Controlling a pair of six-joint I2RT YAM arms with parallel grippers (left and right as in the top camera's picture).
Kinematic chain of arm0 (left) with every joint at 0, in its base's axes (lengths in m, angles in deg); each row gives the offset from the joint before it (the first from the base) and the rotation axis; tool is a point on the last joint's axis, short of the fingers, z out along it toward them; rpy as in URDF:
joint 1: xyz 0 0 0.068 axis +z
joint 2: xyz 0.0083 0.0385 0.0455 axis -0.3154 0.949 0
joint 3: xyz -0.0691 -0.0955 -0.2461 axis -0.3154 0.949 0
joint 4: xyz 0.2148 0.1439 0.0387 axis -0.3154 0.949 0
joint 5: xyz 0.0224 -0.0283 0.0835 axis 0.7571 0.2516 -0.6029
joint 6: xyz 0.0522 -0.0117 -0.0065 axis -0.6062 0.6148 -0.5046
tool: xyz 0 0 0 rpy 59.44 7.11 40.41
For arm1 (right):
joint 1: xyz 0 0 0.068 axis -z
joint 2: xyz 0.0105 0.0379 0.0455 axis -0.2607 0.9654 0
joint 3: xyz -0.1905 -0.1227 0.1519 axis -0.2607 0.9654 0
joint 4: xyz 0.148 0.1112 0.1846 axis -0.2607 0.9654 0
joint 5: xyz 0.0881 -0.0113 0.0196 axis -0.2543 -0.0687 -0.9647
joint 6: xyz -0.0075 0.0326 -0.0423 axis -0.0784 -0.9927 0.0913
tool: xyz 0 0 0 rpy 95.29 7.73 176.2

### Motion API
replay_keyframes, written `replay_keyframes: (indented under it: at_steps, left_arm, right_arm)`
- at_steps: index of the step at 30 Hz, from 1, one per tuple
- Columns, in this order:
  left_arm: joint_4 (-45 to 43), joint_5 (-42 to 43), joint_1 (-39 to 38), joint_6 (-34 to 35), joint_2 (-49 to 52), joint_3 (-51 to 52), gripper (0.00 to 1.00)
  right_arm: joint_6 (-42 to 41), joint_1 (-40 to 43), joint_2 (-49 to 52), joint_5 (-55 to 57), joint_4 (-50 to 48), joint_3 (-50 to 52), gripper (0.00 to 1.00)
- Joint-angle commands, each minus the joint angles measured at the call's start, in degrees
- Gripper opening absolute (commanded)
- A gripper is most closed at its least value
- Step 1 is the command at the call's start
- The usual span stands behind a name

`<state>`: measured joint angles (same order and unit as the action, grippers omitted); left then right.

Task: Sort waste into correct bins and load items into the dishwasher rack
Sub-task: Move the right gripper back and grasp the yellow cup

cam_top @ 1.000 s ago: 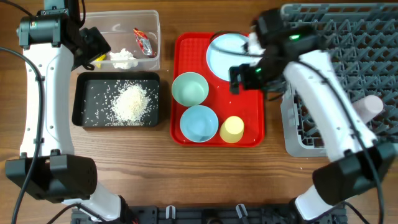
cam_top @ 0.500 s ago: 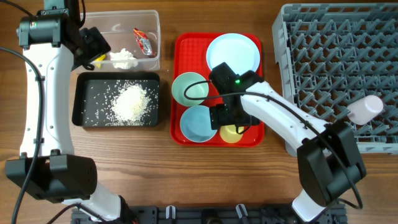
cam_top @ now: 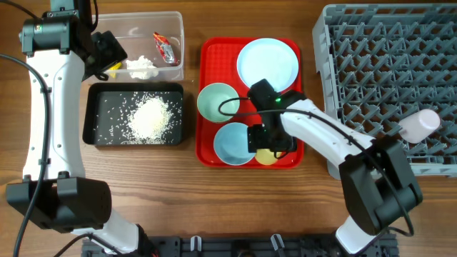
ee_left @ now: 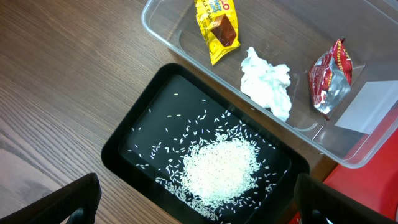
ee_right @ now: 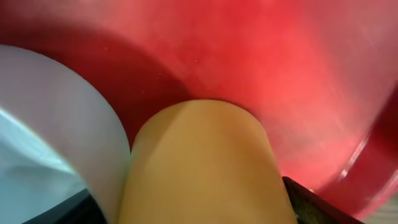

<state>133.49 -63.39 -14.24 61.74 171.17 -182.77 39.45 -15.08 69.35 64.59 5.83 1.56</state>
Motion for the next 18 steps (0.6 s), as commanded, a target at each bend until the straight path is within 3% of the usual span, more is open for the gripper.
replay_keyframes:
  at_steps: [1,5,18]
  left_arm:
    - [-0.02,-0.92,0.22,0.70,-1.16,0.44,1.00]
    - [0.00,-0.92,0.22,0.70,-1.16,0.44,1.00]
    - [0.00,-0.92,0.22,0.70,-1.16,0.44,1.00]
  right_arm:
    - [2.10,2.05,-2.25,-3.98,1.86,-3.13,0.83]
    - [4.09,2.84,-4.44,-4.15,2.47,-4.44,0.93]
    - [-1.57,2.91,-5.70,2.32,8.46,-4.04,0.92]
